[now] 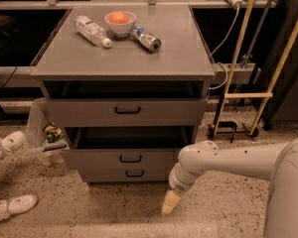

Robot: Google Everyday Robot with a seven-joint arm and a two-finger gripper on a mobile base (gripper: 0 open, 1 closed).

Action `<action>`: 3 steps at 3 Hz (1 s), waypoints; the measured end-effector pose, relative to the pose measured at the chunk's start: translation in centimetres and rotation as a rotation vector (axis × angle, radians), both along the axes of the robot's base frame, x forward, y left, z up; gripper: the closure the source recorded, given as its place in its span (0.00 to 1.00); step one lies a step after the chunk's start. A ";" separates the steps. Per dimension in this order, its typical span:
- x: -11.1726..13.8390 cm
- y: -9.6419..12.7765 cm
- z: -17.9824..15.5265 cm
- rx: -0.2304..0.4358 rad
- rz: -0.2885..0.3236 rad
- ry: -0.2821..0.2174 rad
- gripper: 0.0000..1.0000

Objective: Close middle drawer

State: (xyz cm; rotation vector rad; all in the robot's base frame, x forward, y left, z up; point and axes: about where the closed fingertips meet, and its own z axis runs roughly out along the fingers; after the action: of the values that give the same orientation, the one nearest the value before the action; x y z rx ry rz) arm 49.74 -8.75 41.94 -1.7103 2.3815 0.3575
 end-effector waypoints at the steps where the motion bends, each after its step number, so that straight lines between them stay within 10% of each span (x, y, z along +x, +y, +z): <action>1: 0.3 -0.1 -0.6 0.008 -0.010 0.010 0.00; 3: 10.0 2.4 -0.7 0.053 -0.042 -0.072 0.00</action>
Offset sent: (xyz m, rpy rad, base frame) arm 0.1169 0.0247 -0.0281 0.0829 -0.0486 -0.0356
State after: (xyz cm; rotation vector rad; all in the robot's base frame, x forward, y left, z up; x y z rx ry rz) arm 59.71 -6.36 41.23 -1.6198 2.3320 0.3440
